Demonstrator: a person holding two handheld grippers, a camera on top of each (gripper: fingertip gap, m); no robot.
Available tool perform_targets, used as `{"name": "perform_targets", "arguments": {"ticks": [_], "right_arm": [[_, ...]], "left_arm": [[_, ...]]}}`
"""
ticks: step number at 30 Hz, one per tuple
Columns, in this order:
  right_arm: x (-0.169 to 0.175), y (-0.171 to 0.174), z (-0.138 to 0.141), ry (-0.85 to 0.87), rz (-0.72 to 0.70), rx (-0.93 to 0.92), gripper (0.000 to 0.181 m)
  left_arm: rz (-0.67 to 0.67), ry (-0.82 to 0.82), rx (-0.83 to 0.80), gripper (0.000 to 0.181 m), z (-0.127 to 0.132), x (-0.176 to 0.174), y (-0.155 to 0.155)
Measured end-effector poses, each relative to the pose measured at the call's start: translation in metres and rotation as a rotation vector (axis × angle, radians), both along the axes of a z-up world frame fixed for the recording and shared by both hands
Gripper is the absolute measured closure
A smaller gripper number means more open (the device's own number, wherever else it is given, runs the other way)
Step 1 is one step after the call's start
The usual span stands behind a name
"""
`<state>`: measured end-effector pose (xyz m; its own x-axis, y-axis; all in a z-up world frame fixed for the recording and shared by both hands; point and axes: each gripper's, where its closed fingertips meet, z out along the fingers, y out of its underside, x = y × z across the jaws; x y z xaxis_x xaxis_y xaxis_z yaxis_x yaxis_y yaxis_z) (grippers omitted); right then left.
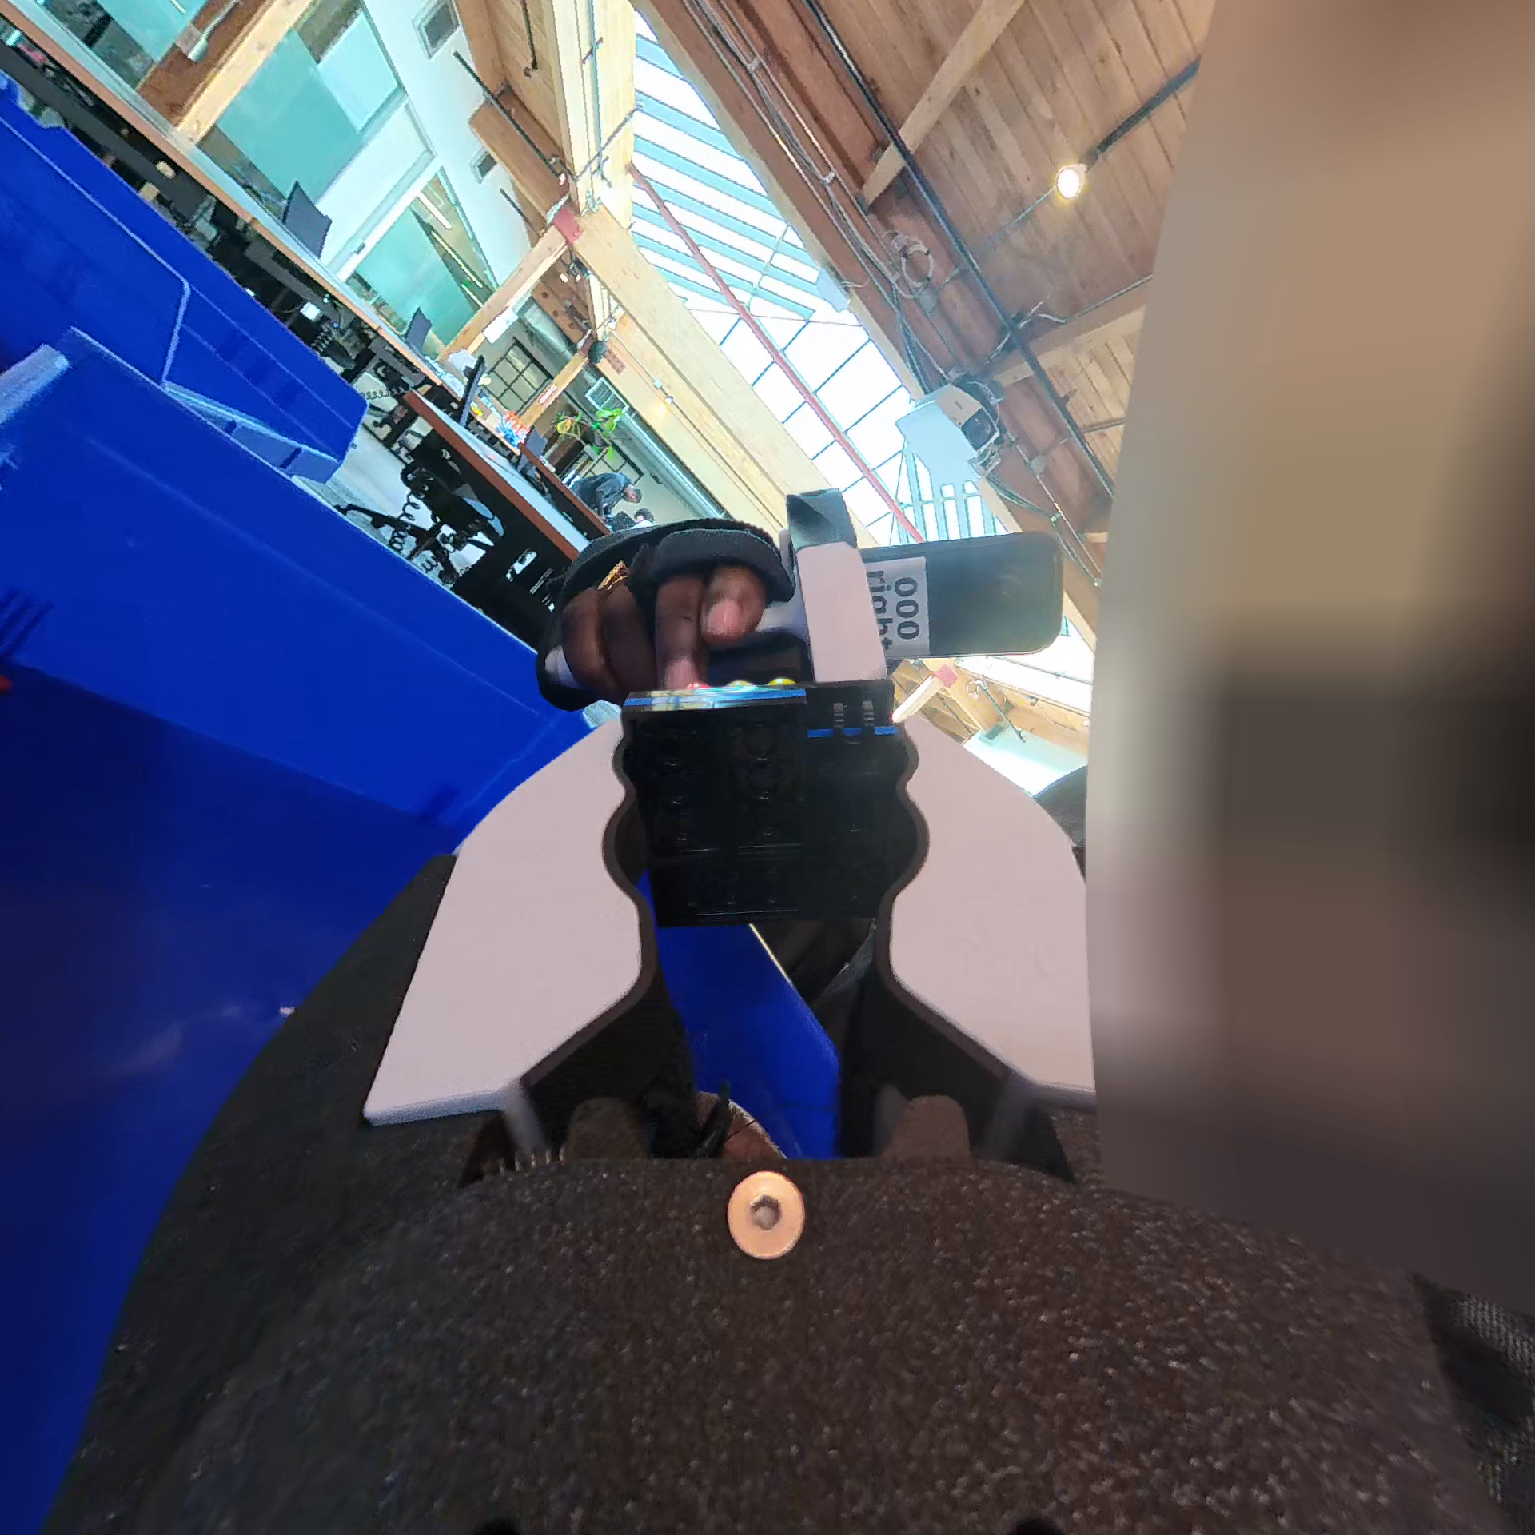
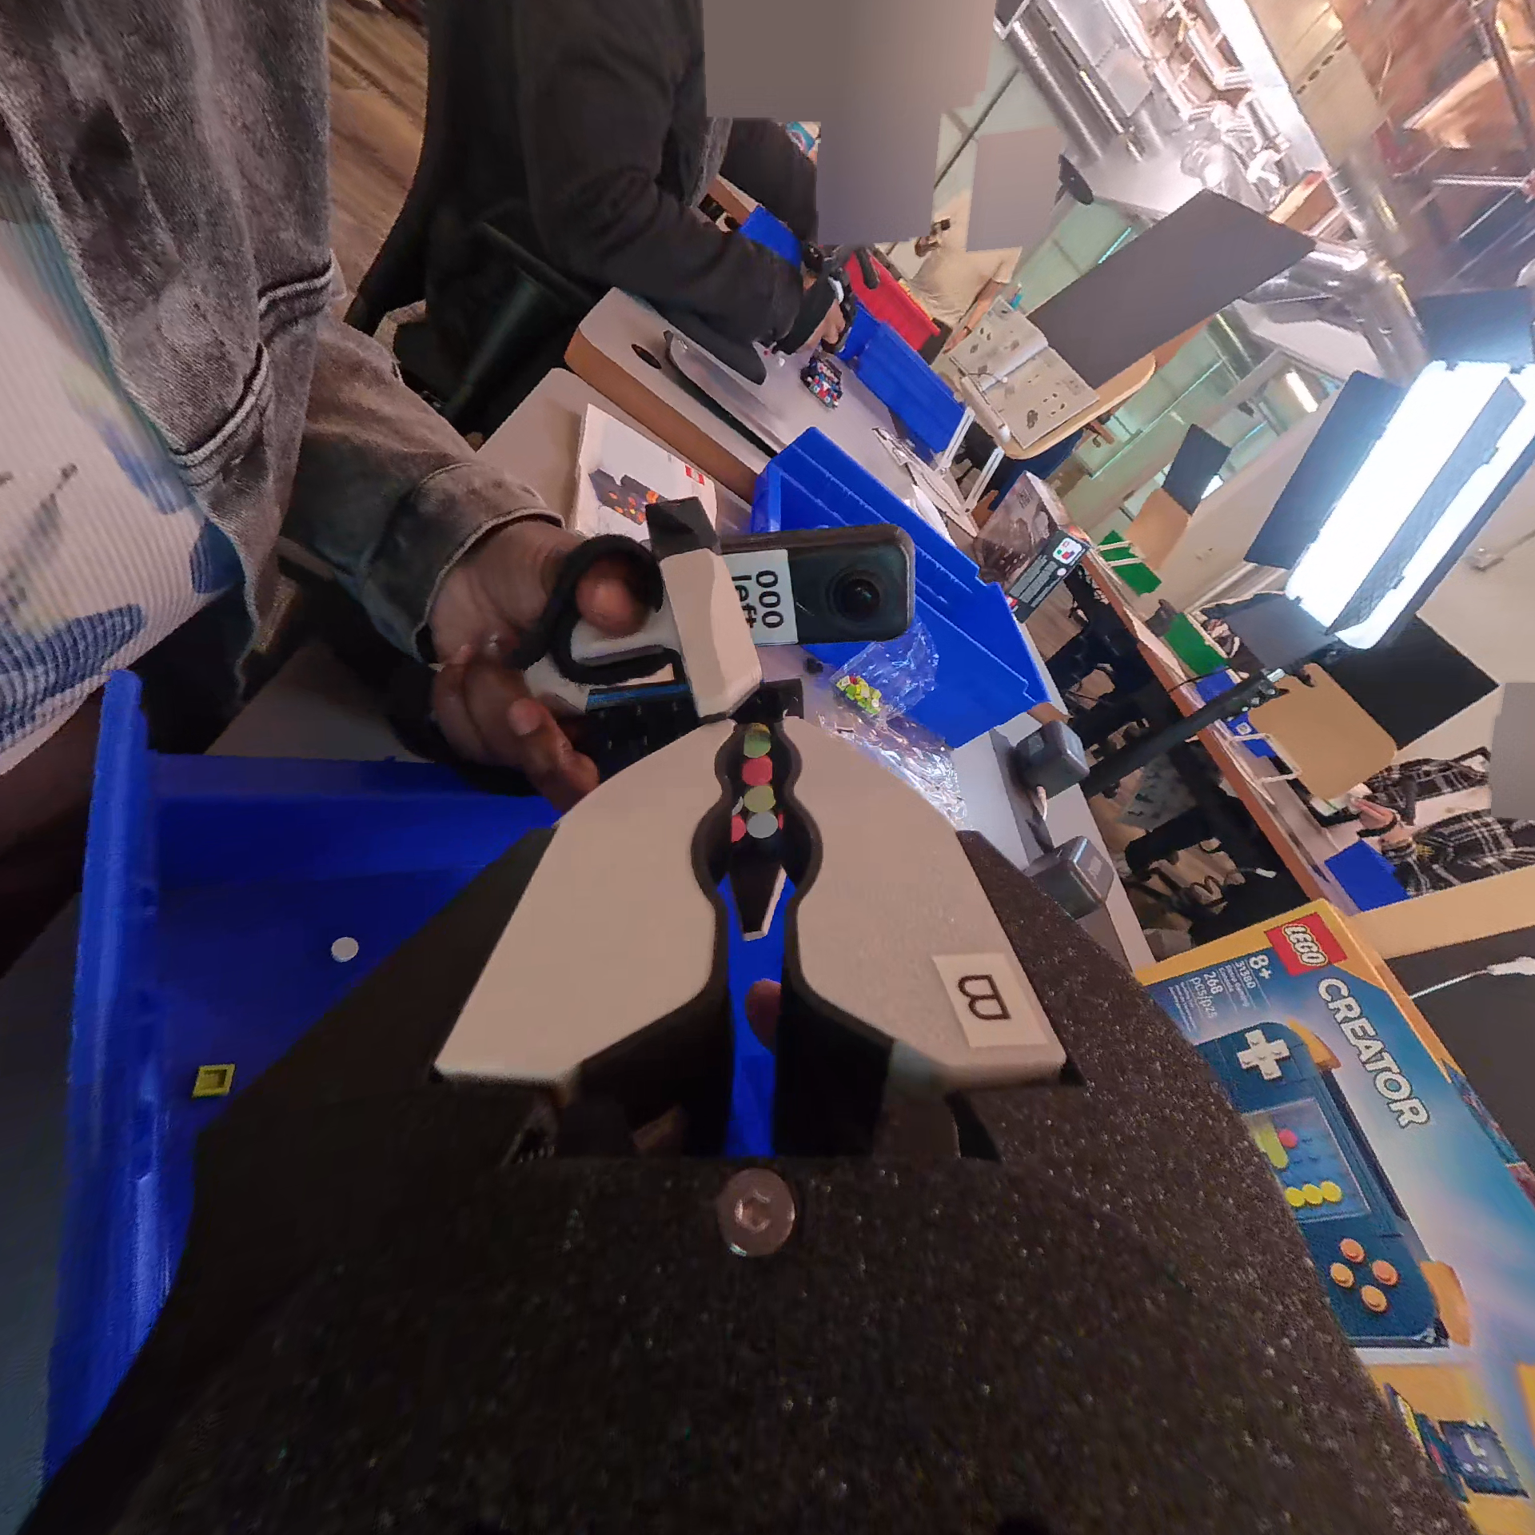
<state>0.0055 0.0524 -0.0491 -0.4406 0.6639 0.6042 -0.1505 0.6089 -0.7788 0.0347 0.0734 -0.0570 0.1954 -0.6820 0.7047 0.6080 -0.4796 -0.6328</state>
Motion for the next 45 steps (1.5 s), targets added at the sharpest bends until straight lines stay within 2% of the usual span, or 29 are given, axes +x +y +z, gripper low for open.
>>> {"name": "perform_targets", "arguments": {"ticks": [1,13,22,30,32,35,36,40,43,45], "right_arm": [[-0.001,0.001,-0.002,-0.012,0.002,0.000,0.175],[-0.004,-0.002,-0.019,-0.051,0.029,0.053,0.173],[-0.001,-0.004,-0.016,-0.036,0.027,0.071,0.175],[-0.002,0.001,-0.014,-0.018,-0.018,0.131,0.181],[0.001,-0.005,-0.018,-0.048,0.030,0.116,0.181],[-0.003,0.002,-0.009,0.025,-0.027,0.101,0.181],[-0.003,0.001,-0.005,0.051,-0.021,0.090,0.170],[-0.009,0.000,-0.009,-0.019,-0.025,0.038,0.154],[-0.007,-0.006,-0.009,-0.048,0.034,0.016,0.170],[-0.007,-0.008,-0.008,-0.058,0.051,0.012,0.173]], "left_arm": [[-0.003,-0.004,-0.002,0.121,-0.001,-0.001,0.000],[-0.091,0.067,-0.076,0.126,-0.018,-0.001,-0.002],[-0.100,0.137,-0.022,0.126,-0.017,0.002,-0.005],[-0.137,0.120,0.039,0.124,-0.012,0.002,-0.012],[-0.080,0.090,0.061,0.125,-0.006,-0.006,-0.008],[-0.075,0.043,0.067,0.124,-0.002,-0.016,-0.007],[-0.083,0.049,0.058,0.124,-0.004,-0.016,-0.007],[-0.168,0.070,0.071,0.124,-0.006,-0.005,-0.016],[-0.171,0.099,0.090,0.124,-0.007,-0.003,-0.018],[-0.174,0.114,0.086,0.124,-0.010,-0.003,-0.018]]}}
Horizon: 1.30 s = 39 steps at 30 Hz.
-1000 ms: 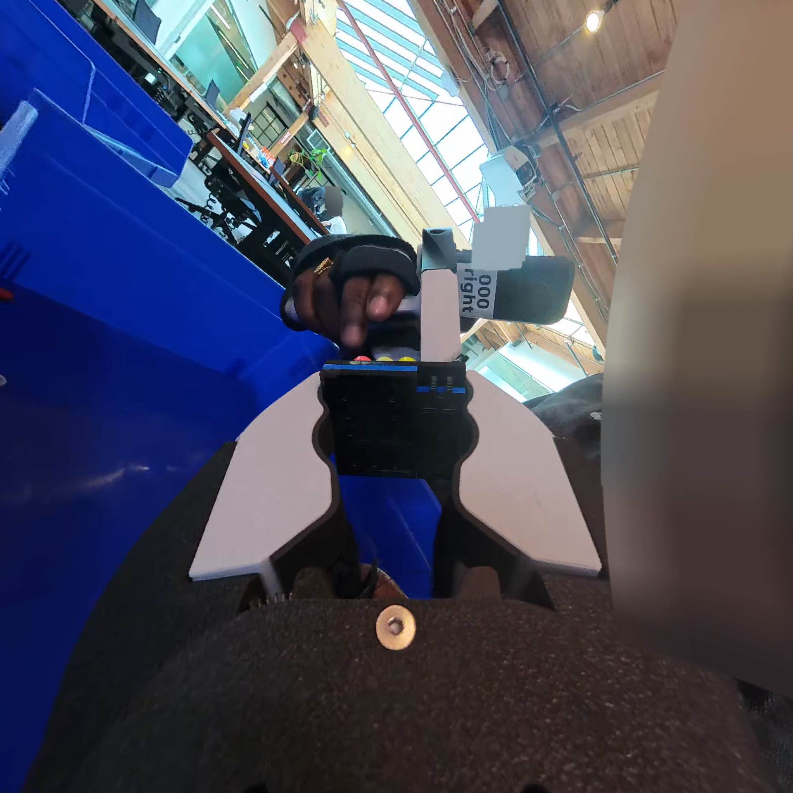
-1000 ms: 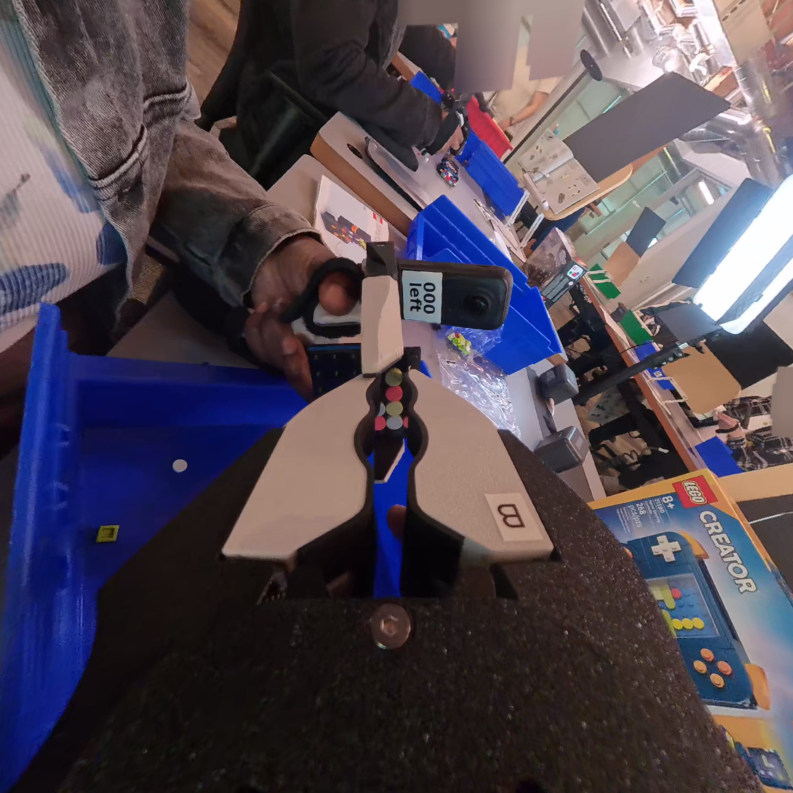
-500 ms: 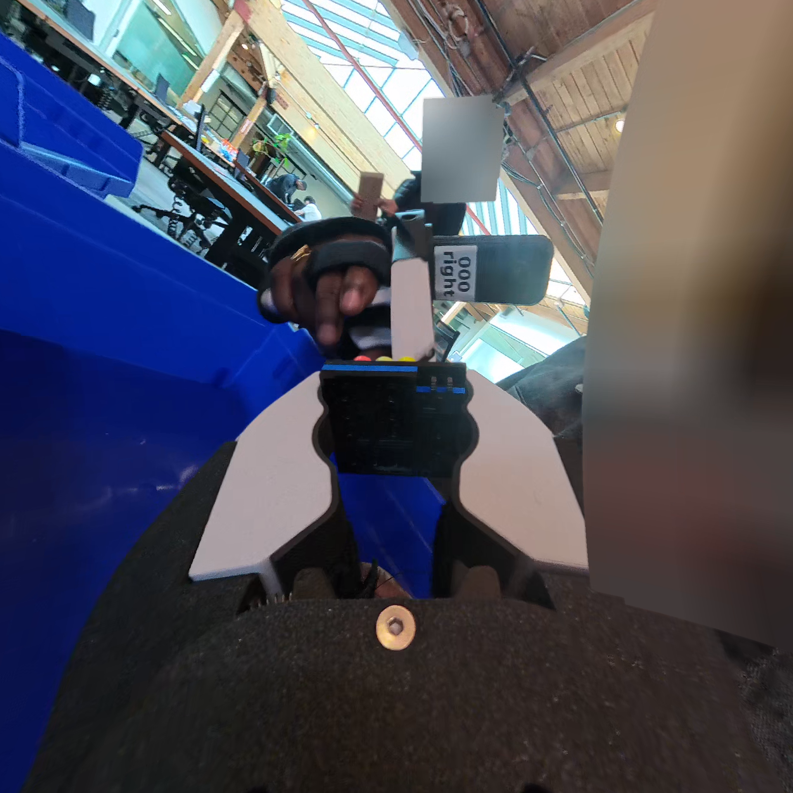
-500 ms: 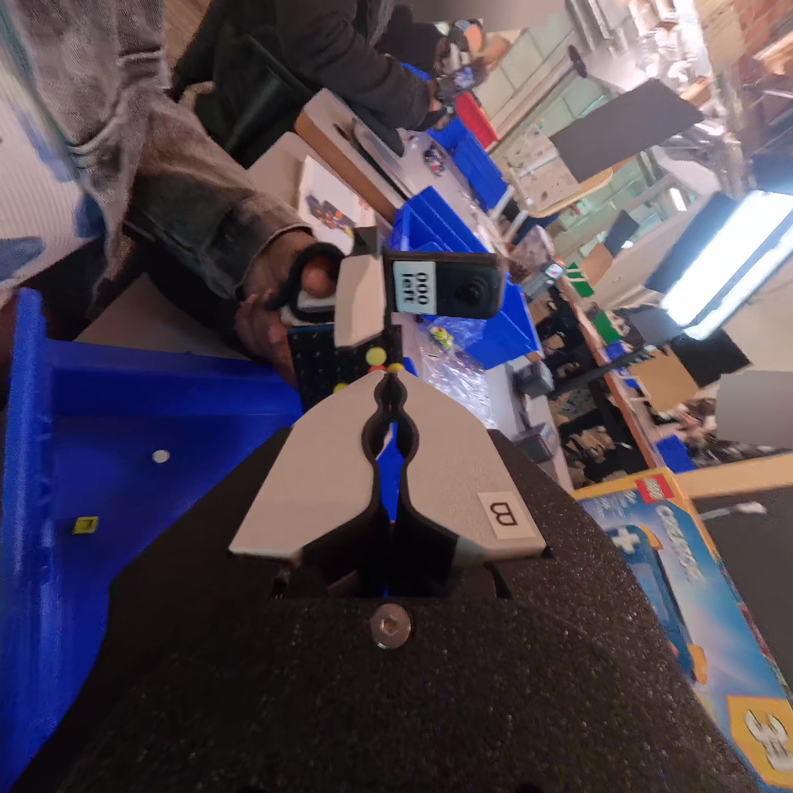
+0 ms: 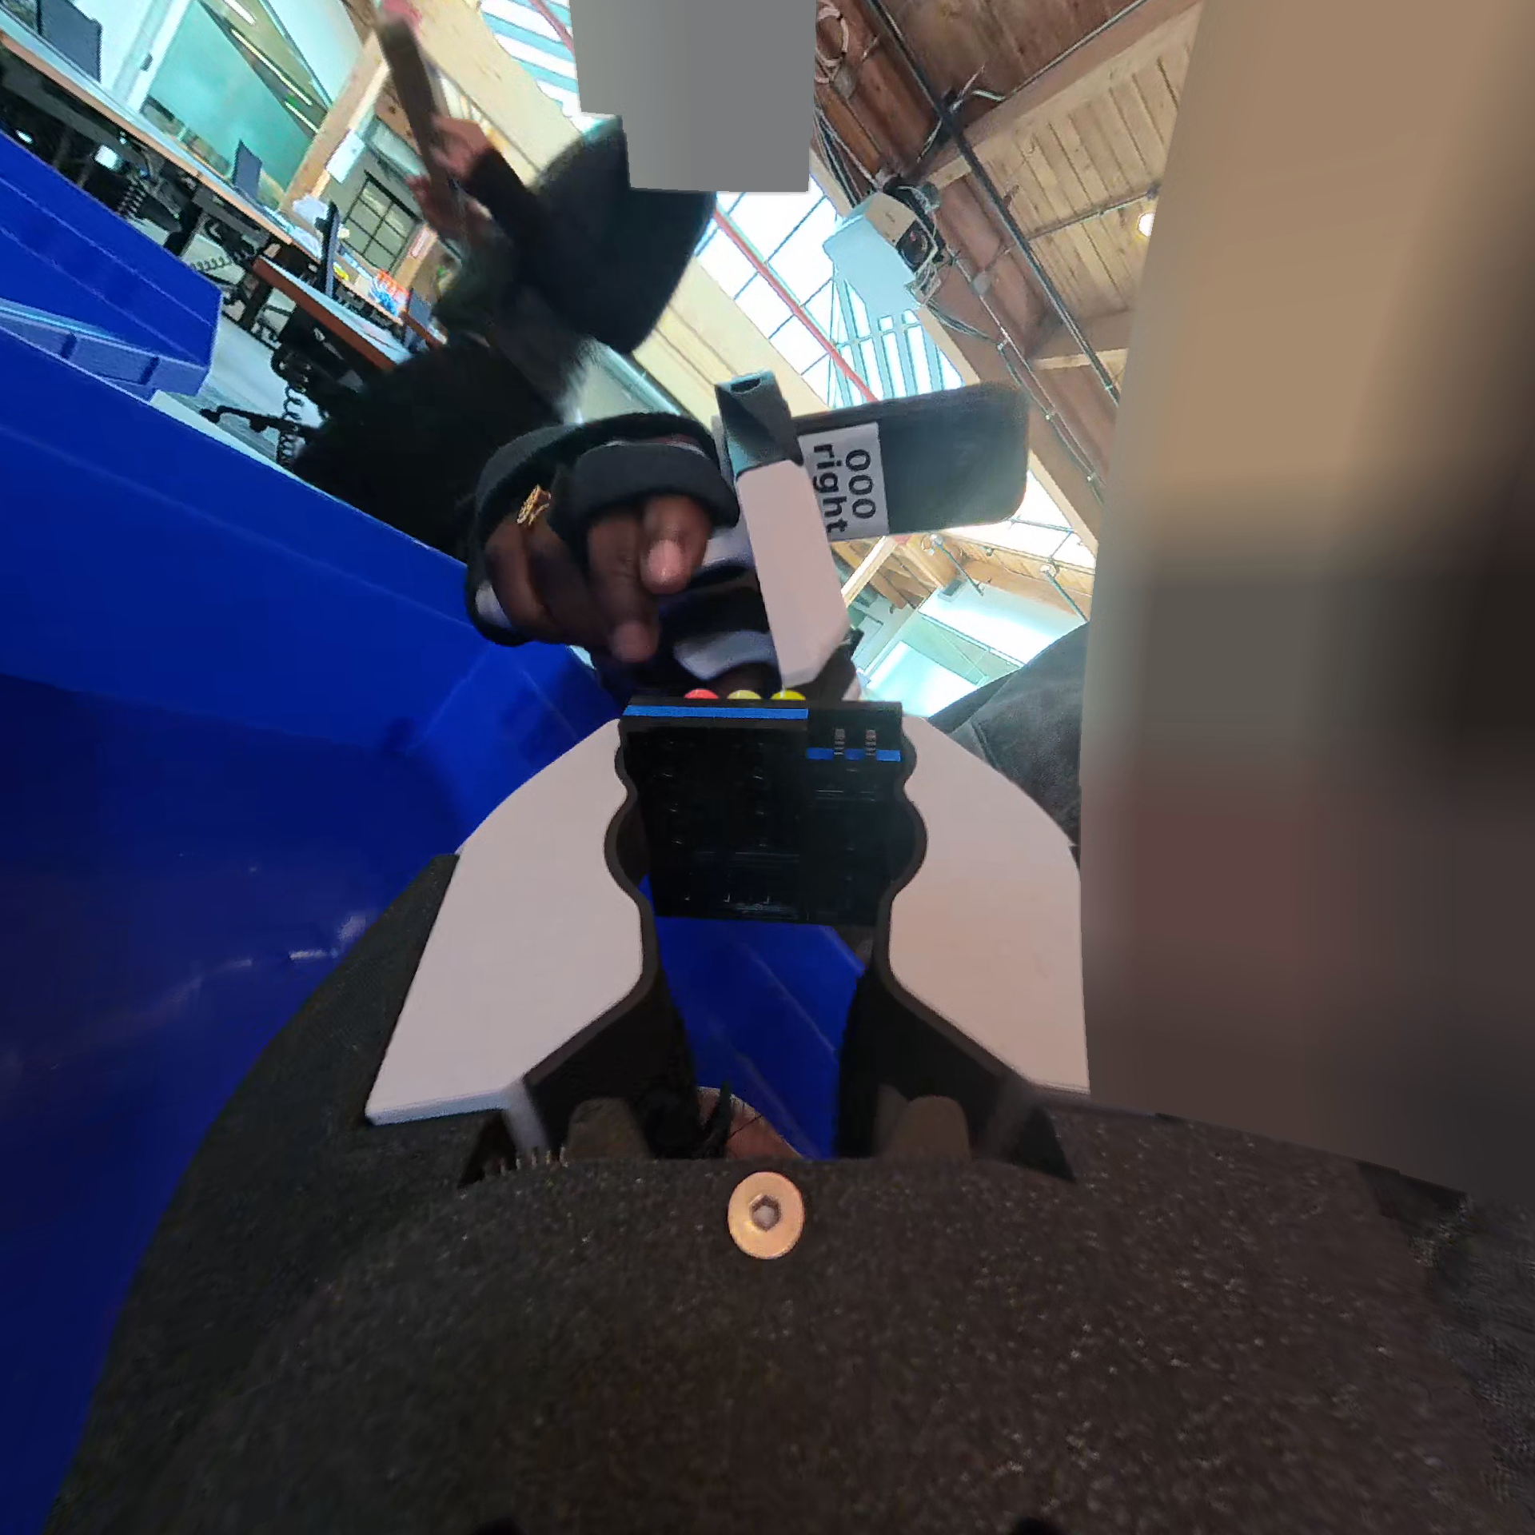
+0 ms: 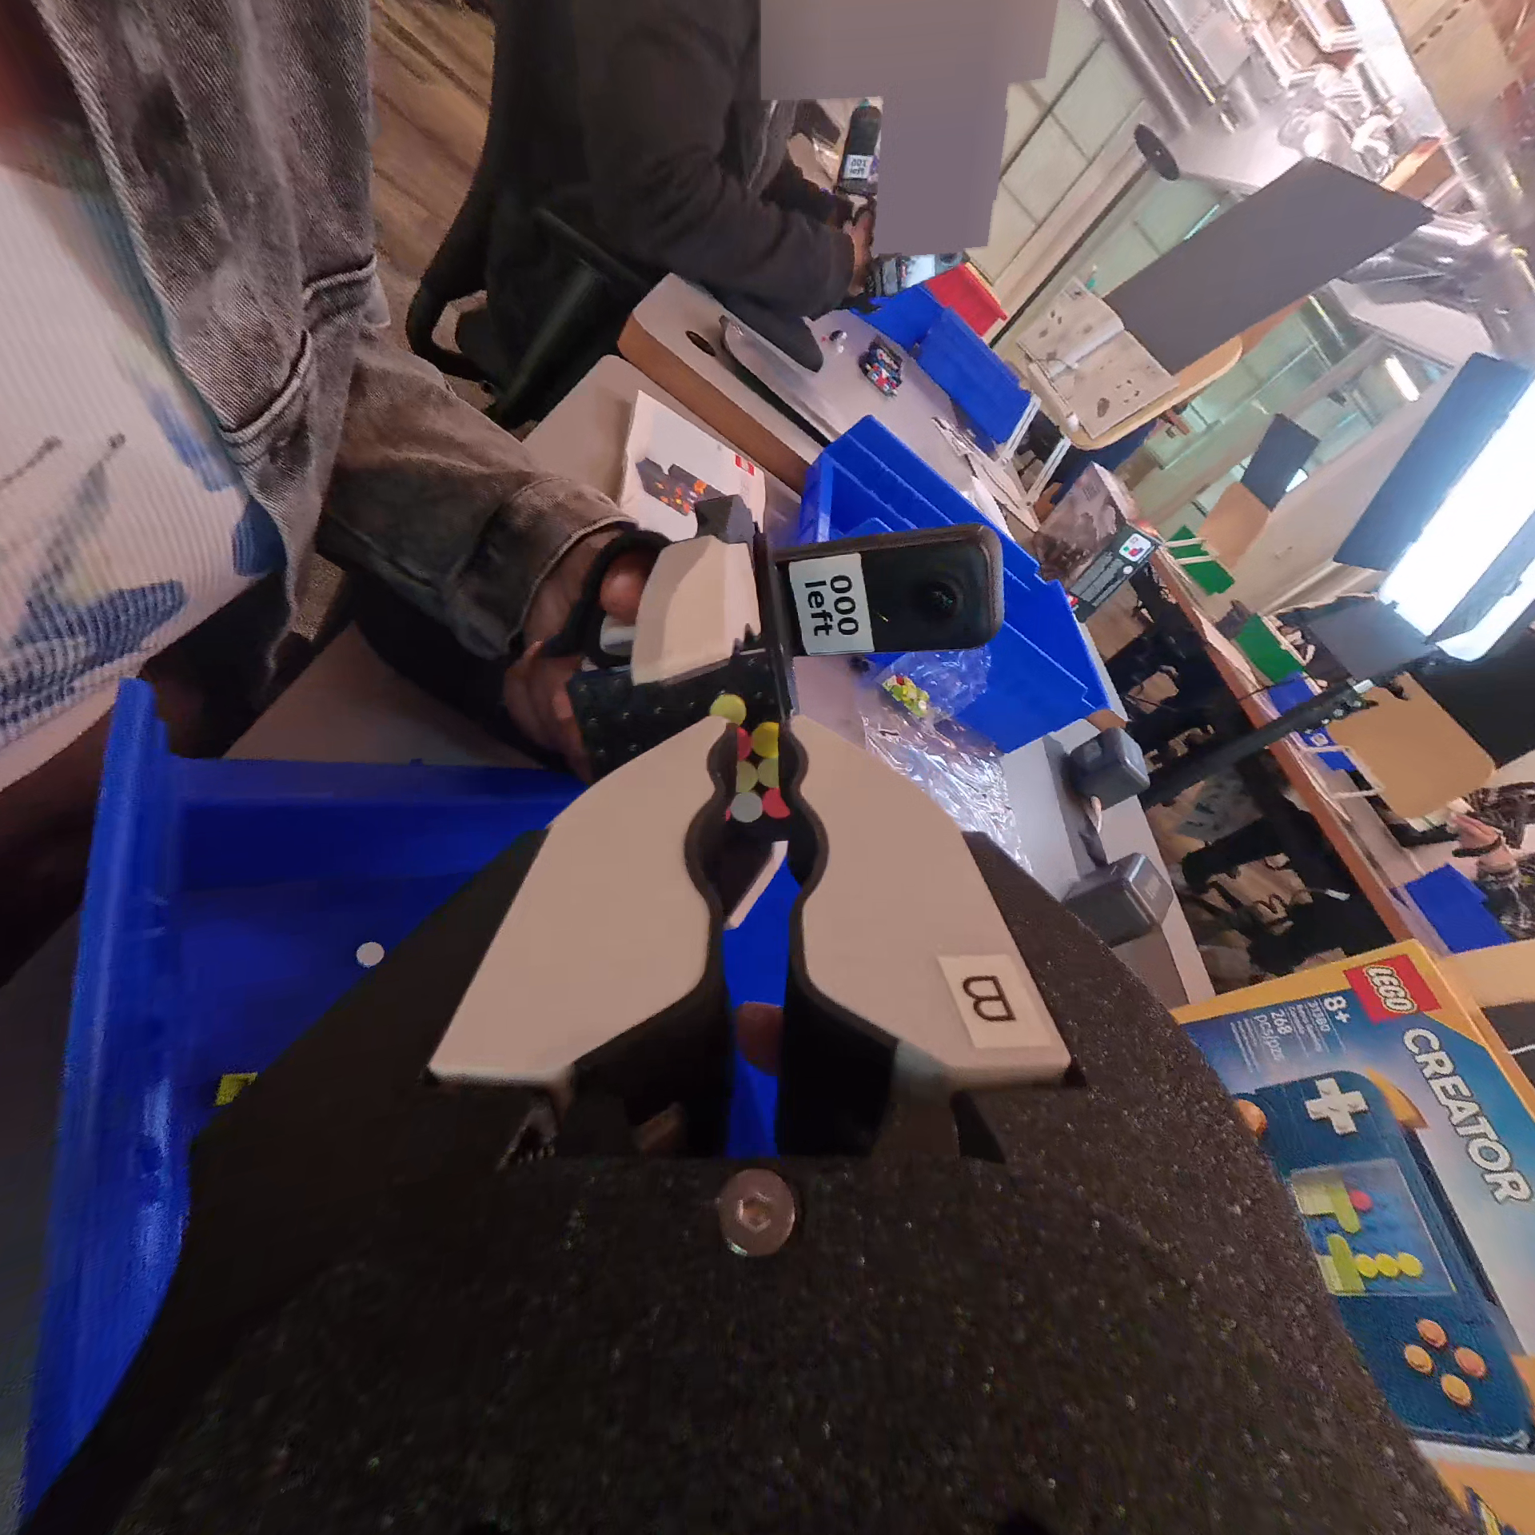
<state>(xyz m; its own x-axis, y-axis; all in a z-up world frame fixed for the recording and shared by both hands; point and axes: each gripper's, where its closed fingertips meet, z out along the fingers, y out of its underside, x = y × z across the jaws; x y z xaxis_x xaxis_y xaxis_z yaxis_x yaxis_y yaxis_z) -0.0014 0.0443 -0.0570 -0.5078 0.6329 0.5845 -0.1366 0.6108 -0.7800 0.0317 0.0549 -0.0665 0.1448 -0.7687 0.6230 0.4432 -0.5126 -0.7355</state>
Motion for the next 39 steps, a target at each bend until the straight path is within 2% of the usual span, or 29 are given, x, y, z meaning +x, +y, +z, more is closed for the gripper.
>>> {"name": "perform_targets", "arguments": {"ticks": [8,12,17,22,27,29,31,35,36,37,38,39], "right_arm": [[0.003,-0.002,-0.009,-0.129,0.040,-0.025,0.168],[0.004,-0.003,-0.011,-0.161,0.055,-0.054,0.172],[0.006,-0.002,-0.017,-0.128,0.050,0.075,0.173],[0.008,0.003,-0.022,-0.173,0.060,0.175,0.181],[0.006,0.007,-0.030,-0.247,0.082,0.299,0.181],[0.008,0.009,-0.040,-0.275,0.089,0.363,0.181],[0.011,0.008,-0.043,-0.288,0.104,0.395,0.181],[0.018,0.015,-0.054,-0.354,0.137,0.590,0.181],[0.031,0.011,-0.065,-0.449,0.225,0.634,0.181],[0.052,-0.002,-0.090,-0.623,0.327,0.606,0.181],[0.064,-0.007,-0.116,-0.694,0.374,0.671,0.181],[0.054,0.006,-0.126,-0.622,0.301,0.800,0.181]], "left_arm": [[-0.037,0.079,0.025,0.124,-0.008,0.006,-0.006],[-0.038,0.093,0.028,0.124,-0.010,0.006,-0.007],[-0.044,0.131,0.008,0.124,-0.017,0.008,-0.006],[0.002,0.202,-0.004,0.126,-0.026,0.007,-0.001],[0.058,0.254,-0.028,0.126,-0.035,0.003,0.005],[0.074,0.307,-0.054,0.127,-0.047,0.004,0.007],[0.056,0.314,-0.063,0.127,-0.048,0.007,0.006],[0.119,0.417,-0.077,0.127,-0.058,0.007,0.013],[0.201,0.373,-0.068,0.126,-0.049,-0.001,0.021],[0.323,0.264,-0.066,0.126,-0.031,-0.026,0.033],[0.403,0.257,-0.044,0.127,-0.020,-0.050,0.038],[0.447,0.370,-0.006,0.127,-0.022,-0.058,0.036]]}}
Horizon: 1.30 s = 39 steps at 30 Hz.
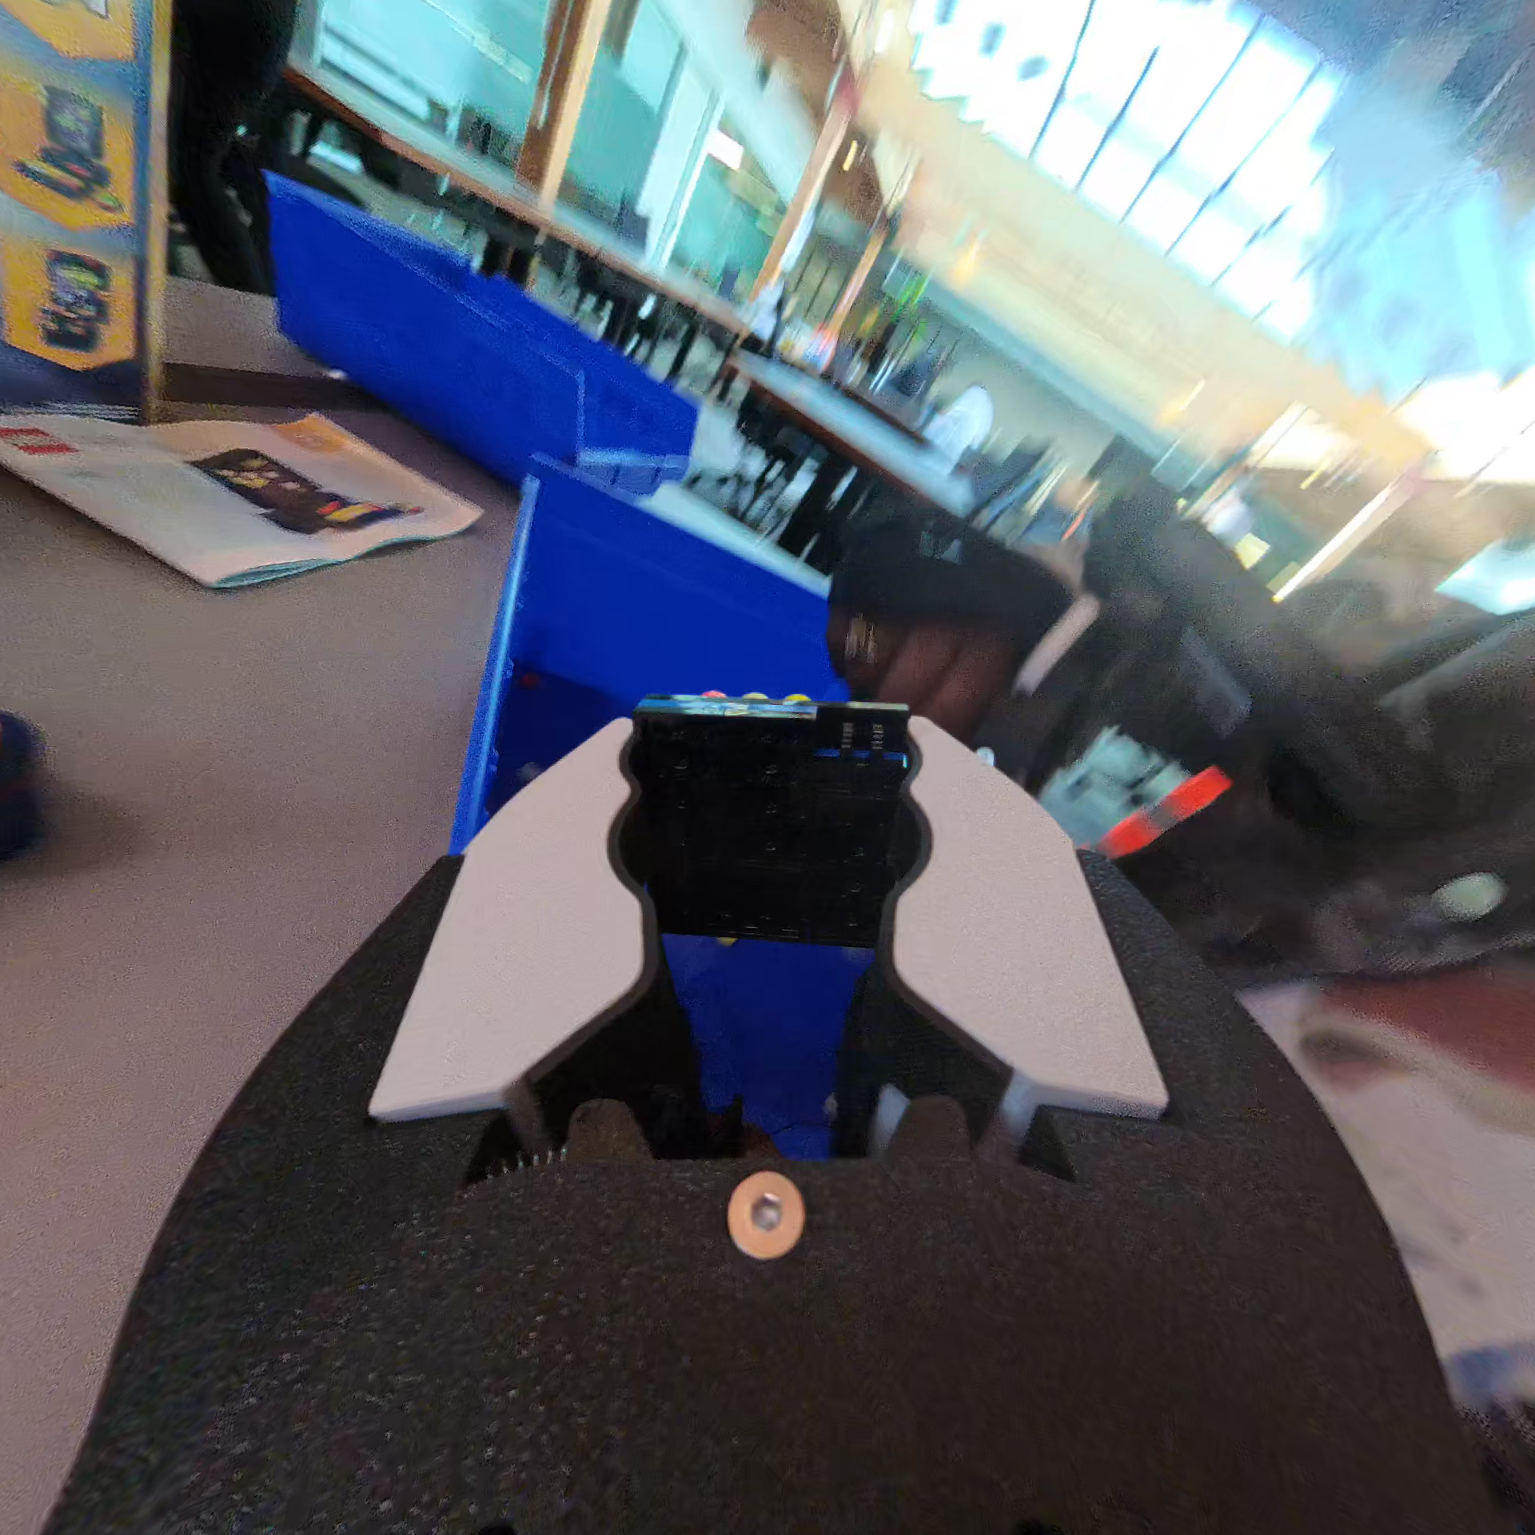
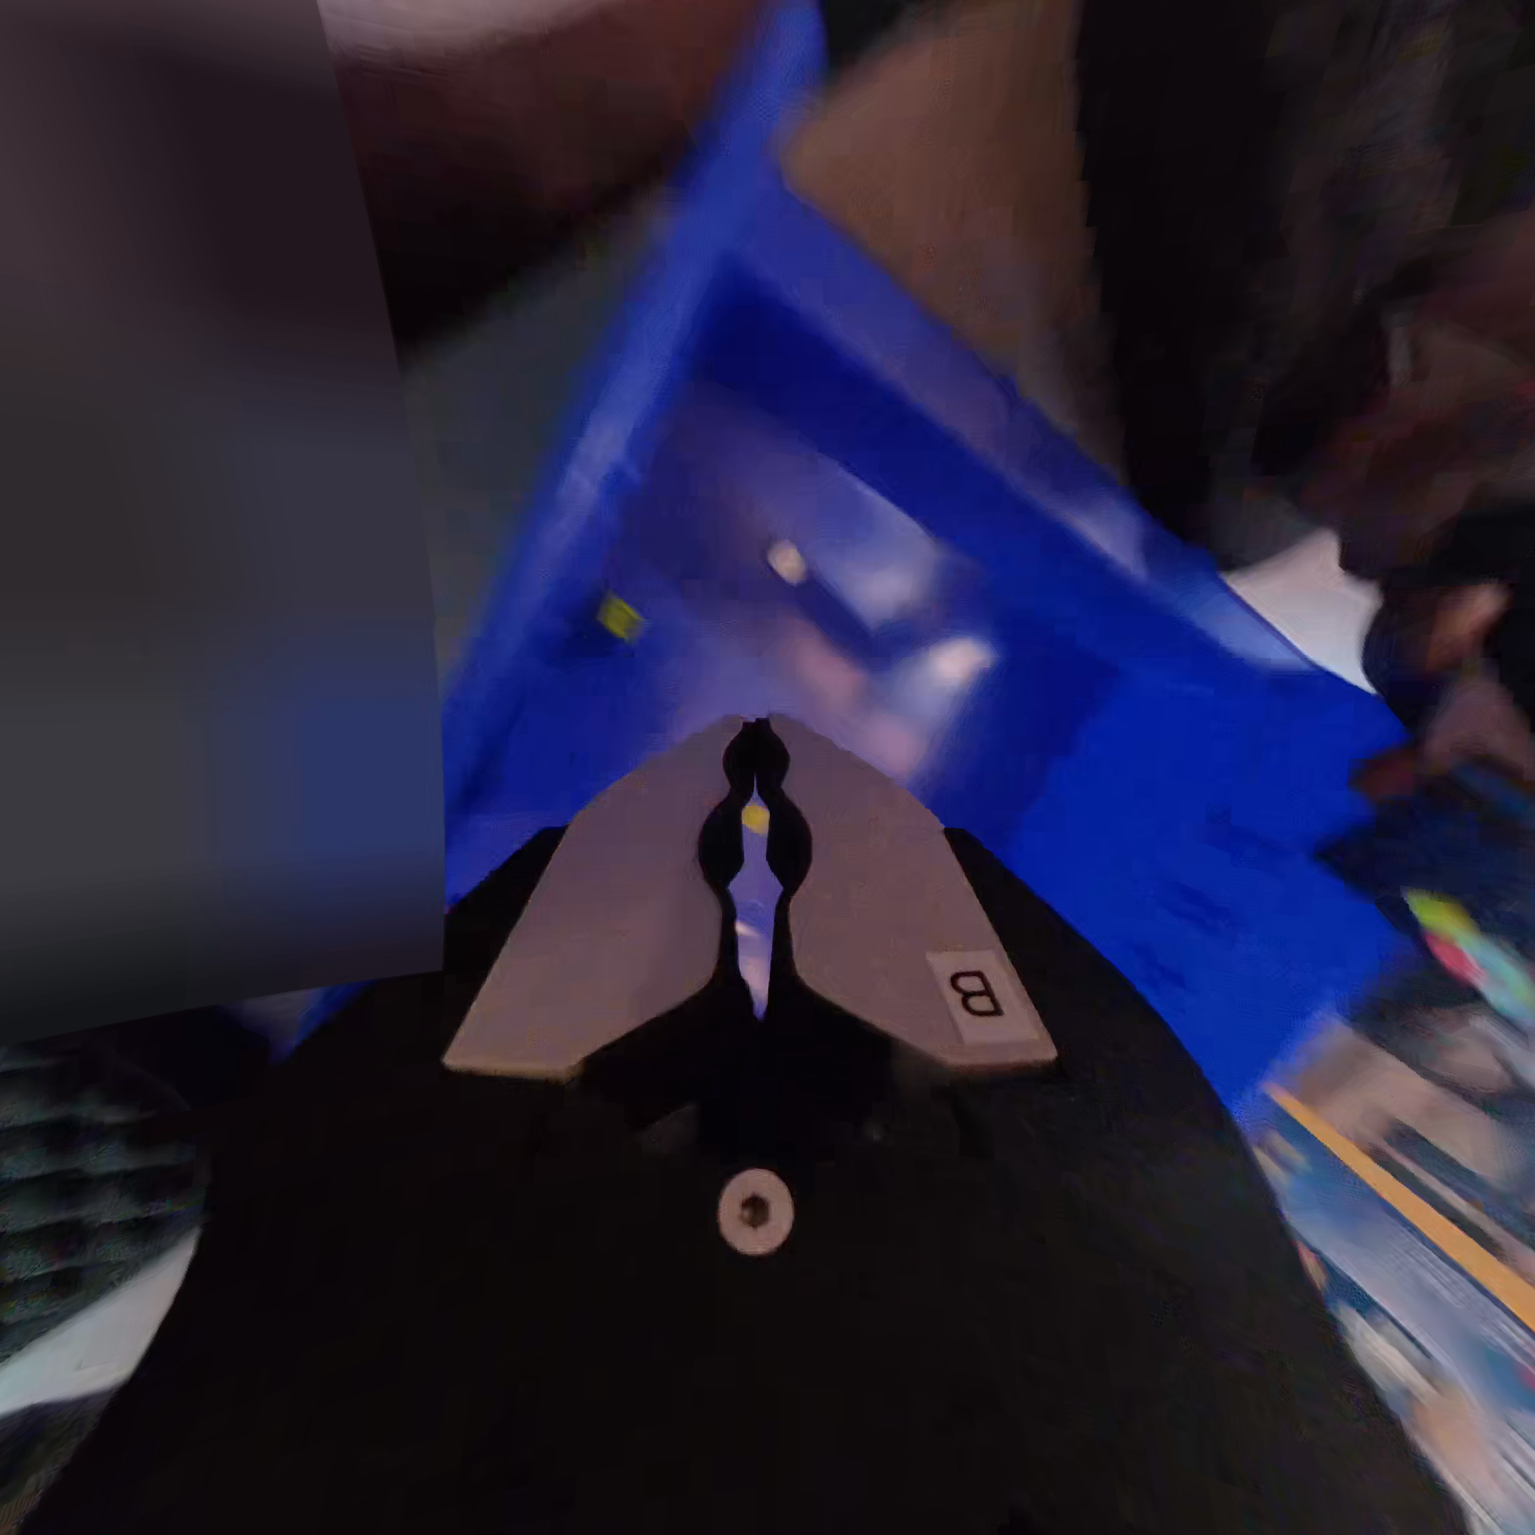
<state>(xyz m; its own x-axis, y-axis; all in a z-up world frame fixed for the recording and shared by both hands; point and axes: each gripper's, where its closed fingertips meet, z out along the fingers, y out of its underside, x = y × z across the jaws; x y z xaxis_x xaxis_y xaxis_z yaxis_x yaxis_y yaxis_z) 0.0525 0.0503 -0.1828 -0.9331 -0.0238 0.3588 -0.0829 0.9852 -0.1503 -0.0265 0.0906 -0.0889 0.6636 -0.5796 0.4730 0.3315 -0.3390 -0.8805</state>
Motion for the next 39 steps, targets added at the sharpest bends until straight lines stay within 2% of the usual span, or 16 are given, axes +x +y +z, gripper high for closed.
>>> {"name": "perform_targets", "arguments": {"ticks": [1,3,4,7,10,11,12,21,24,28,32,39], "right_arm": [[-0.011,0.012,0.007,0.083,-0.028,0.001,0.181],[-0.029,0.021,0.039,0.144,-0.217,-0.269,0.181],[-0.037,0.027,0.055,0.213,-0.249,-0.343,0.181],[-0.052,0.035,0.091,0.421,-0.275,-0.410,0.181],[-0.054,0.016,0.120,0.530,-0.216,-0.589,0.181],[-0.053,0.010,0.125,0.542,-0.199,-0.629,0.167],[-0.054,0.008,0.127,0.552,-0.192,-0.647,0.163],[-0.061,-0.004,0.113,0.523,-0.125,-0.593,0.167],[-0.062,-0.004,0.109,0.517,-0.124,-0.565,0.175],[-0.065,-0.001,0.112,0.564,-0.139,-0.565,0.176],[-0.067,-0.002,0.114,0.598,-0.149,-0.576,0.176],[-0.057,0.002,0.093,0.465,-0.126,-0.438,0.181]], "left_arm": [[-0.014,0.075,-0.003,0.126,-0.004,0.004,-0.005],[-0.039,0.122,-0.004,0.126,-0.009,0.011,-0.011],[-0.048,0.087,-0.012,0.126,-0.008,0.010,-0.011],[-0.070,-0.021,0.036,0.126,0.004,0.006,-0.013],[-0.162,-0.094,0.053,0.126,0.013,0.016,-0.021],[-0.175,-0.094,0.051,0.126,0.013,0.018,-0.022],[-0.187,-0.088,0.045,0.126,0.013,0.021,-0.023],[-0.314,-0.013,-0.003,0.126,0.000,0.045,-0.028],[-0.317,0.001,-0.015,0.126,-0.002,0.045,-0.027],[-0.314,-0.089,-0.020,0.126,0.003,0.043,-0.024],[-0.328,-0.108,-0.023,0.126,0.005,0.042,-0.026],[-0.271,0.132,-0.055,0.127,-0.020,0.043,-0.021]]}}
